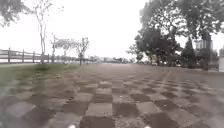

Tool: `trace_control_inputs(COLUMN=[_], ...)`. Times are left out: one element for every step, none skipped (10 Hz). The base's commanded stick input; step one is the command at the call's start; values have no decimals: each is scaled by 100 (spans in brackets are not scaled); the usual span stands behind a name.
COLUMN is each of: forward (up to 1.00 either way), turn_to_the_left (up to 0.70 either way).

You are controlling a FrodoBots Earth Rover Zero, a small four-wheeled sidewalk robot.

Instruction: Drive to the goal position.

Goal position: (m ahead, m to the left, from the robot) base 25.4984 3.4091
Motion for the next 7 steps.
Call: trace_control_inputs(forward=[85, 85, 85, 85, 85, 85, 85], turn_to_the_left=[0, 0, 0, 0, 0, 0, 0])
